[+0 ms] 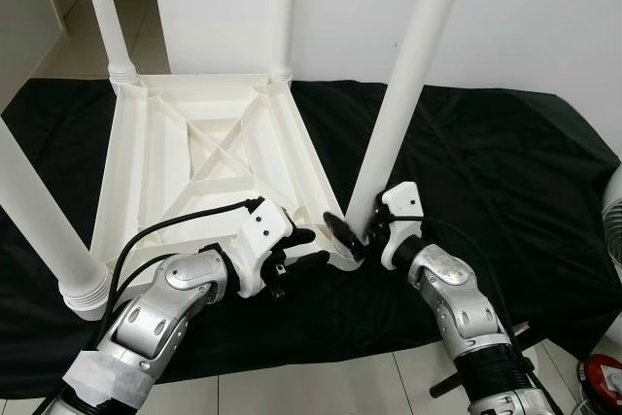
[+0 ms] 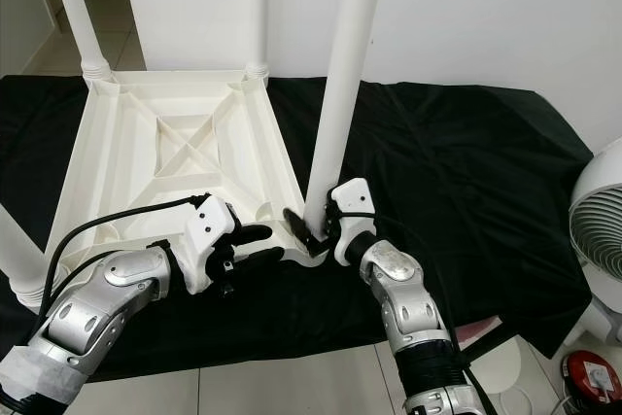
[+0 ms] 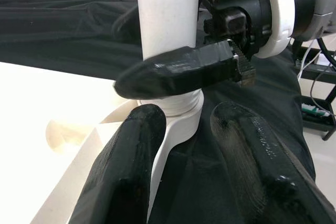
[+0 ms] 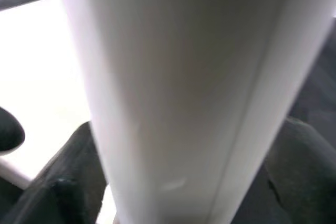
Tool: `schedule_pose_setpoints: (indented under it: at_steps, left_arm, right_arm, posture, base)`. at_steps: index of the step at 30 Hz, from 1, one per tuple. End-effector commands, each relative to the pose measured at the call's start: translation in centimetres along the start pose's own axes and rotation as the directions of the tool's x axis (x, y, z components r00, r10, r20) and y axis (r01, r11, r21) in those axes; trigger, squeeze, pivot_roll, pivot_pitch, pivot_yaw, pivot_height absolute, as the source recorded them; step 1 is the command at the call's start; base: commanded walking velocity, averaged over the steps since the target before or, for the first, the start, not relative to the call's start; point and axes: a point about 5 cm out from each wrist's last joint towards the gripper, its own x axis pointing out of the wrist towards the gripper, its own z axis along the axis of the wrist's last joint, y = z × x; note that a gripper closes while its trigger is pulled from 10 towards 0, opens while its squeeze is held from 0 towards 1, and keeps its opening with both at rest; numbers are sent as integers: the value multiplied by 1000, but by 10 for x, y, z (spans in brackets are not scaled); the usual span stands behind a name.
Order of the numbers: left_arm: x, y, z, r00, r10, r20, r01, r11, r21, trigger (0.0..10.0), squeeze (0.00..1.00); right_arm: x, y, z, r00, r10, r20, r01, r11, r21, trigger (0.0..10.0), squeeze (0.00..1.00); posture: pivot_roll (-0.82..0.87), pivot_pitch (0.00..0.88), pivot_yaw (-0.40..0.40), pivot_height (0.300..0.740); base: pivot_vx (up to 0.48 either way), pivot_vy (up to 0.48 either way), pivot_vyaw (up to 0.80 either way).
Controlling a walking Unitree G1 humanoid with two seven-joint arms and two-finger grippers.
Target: Building children table
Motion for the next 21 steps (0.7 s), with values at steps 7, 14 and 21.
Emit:
schedule_pose_setpoints:
  at_steps: [7, 14, 21]
  left_arm:
    - [0, -3, 2, 999, -52, -3, 52, 999, 13, 10000, 0]
    - [-1, -3, 2, 999, -47, -5, 48, 999, 12, 10000, 0]
    - [1, -3, 2, 999, -50, -6, 50, 999, 11, 10000, 0]
  right_arm:
    - [8, 7, -9, 987, 150, -49, -151, 989, -9, 0, 0]
    - [8, 4, -11, 985, 163, -49, -163, 987, 13, 0, 0]
    - [11, -3, -7, 997, 64, -31, -63, 998, 30, 10000, 0]
  posture:
    - [67, 20, -69, 740]
    - [64, 26, -68, 740]
    - [58, 32, -68, 740]
  base:
    - [0, 0, 0]
    - [0, 0, 0]
    - [0, 0, 0]
